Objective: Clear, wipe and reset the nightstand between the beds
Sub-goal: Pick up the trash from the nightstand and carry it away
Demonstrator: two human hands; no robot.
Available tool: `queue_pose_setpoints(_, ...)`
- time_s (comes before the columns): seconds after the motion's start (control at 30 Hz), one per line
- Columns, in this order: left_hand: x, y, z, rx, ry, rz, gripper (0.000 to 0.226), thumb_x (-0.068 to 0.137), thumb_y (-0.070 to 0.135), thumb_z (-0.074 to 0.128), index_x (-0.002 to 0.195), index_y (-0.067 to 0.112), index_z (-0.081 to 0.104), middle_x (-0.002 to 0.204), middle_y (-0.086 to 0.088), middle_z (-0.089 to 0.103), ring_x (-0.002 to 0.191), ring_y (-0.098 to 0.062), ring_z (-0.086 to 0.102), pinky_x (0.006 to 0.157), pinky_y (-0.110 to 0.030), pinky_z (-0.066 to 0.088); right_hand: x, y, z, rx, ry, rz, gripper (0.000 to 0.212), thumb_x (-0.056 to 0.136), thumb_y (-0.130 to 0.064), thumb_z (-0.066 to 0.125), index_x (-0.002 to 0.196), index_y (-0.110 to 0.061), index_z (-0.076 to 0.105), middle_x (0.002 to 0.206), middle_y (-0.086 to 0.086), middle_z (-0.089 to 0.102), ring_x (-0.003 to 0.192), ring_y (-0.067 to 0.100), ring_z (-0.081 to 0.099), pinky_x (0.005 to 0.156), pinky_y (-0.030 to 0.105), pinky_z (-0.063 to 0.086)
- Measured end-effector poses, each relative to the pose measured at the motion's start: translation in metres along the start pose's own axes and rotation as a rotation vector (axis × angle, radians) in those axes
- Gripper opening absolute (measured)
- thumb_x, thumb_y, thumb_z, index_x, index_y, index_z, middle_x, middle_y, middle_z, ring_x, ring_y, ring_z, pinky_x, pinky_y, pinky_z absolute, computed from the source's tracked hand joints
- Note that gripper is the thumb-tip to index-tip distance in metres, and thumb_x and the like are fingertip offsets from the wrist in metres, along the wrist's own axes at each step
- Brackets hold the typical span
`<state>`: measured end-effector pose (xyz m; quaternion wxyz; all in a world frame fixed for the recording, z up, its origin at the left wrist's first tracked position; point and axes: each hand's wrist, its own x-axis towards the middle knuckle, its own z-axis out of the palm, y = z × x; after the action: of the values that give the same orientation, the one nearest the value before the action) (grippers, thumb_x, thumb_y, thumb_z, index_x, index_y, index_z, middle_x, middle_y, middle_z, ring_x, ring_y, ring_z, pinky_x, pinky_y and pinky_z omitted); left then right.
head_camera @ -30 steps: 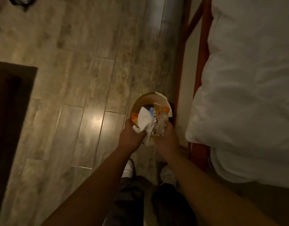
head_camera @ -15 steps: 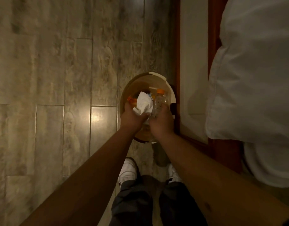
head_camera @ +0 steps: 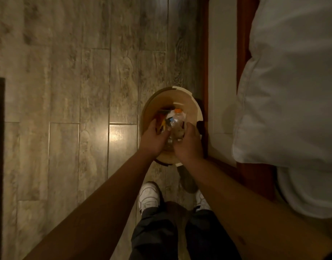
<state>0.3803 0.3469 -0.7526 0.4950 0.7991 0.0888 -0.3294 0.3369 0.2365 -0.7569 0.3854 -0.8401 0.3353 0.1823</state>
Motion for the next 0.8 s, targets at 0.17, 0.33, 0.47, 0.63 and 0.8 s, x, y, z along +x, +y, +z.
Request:
queue_pose_setpoints(0.17,-0.026,0.028,-0.012,0.006,0.129,0.109,0.037,0.093,0.025,0.06,0.12,0.043,0.044,0.086,0.048,0.053,0.085,0.031,0.048,0.07,0.005,0.035,-0.021,-0.02,-0.027,0.028,-0.071,-0.076,0.07,0.085,-0.025,0.065,0.146,-0.02,0.029,0.145,0.005,0.04,0.126,0.026,0.046,0.098,0.043,0.046)
queue_pose_setpoints(0.33,-0.065,0.092,-0.042,0.098,0.179,0.256,0.041,0.092,0.029,0.062,0.124,0.044,0.041,0.102,0.037,0.05,0.088,0.037,0.039,0.072,0.01,0.028,-0.054,-0.065,-0.086,0.068,-0.07,-0.164,0.062,0.089,-0.026,0.061,0.144,-0.021,0.032,0.143,0.002,0.046,0.127,0.021,0.045,0.093,0.024,0.037)
queue_pose_setpoints(0.47,-0.113,0.159,-0.072,0.271,0.164,0.304,0.058,0.092,0.042,0.06,0.143,0.025,0.039,0.142,0.002,0.047,0.124,0.001,0.043,0.098,-0.01,0.023,-0.092,-0.108,-0.155,0.107,-0.03,-0.204,0.057,0.09,-0.029,0.06,0.142,-0.024,0.035,0.139,0.001,0.048,0.125,0.02,0.048,0.098,0.029,0.041)
queue_pose_setpoints(0.63,-0.184,0.256,-0.089,0.514,0.083,0.416,0.072,0.089,0.049,0.057,0.15,0.025,0.026,0.158,-0.008,0.024,0.143,-0.027,0.024,0.111,-0.044,0.028,-0.156,-0.14,-0.259,-0.045,0.107,-0.256,0.071,0.087,-0.038,0.061,0.146,-0.021,0.025,0.149,0.005,0.036,0.133,0.025,0.039,0.101,0.035,0.036)
queue_pose_setpoints(0.8,-0.259,0.344,-0.083,0.61,0.033,0.543,0.079,0.085,0.057,0.056,0.15,0.026,0.022,0.158,-0.009,0.02,0.143,-0.028,0.022,0.109,-0.042,0.026,-0.232,-0.141,-0.359,-0.231,0.267,-0.267,0.084,0.083,-0.054,0.061,0.149,-0.024,0.019,0.158,0.005,0.02,0.138,0.027,0.03,0.108,0.042,0.03)
